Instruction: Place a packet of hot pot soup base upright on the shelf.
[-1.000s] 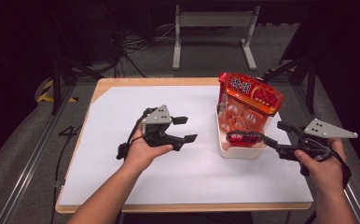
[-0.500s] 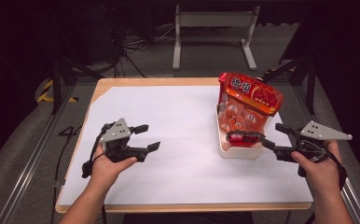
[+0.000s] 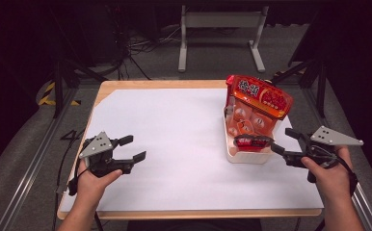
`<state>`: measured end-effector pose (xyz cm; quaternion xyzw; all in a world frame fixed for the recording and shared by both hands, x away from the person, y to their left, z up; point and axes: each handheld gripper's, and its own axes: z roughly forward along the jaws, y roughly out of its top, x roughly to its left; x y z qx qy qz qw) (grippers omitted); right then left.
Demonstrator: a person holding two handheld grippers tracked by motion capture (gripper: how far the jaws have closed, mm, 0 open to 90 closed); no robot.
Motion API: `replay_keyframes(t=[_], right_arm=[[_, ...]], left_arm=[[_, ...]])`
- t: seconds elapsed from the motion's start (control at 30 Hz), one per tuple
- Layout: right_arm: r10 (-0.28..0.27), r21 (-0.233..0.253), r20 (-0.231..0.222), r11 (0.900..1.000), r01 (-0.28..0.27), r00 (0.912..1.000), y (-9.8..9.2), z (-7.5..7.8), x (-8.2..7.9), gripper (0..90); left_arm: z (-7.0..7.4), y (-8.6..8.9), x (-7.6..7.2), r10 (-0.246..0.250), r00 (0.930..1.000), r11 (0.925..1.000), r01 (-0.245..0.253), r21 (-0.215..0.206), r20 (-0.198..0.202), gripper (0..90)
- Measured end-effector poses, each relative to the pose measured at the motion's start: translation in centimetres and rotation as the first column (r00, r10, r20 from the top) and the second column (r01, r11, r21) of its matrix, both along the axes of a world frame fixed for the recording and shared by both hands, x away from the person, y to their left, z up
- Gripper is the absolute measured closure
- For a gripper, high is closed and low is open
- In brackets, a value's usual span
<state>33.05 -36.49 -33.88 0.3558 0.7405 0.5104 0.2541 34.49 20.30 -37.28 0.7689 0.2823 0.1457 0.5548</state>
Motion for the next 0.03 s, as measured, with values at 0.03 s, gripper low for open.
replay_keyframes(t=[0.03], right_arm=[[-0.001,0.001,-0.003,1.000,0.001,1.0000,-0.01,0.02,-0.06,21.5]], left_arm=[[-0.01,0.02,0.01,0.003,1.0000,1.0000,-0.003,0.000,-0.002,25.0]])
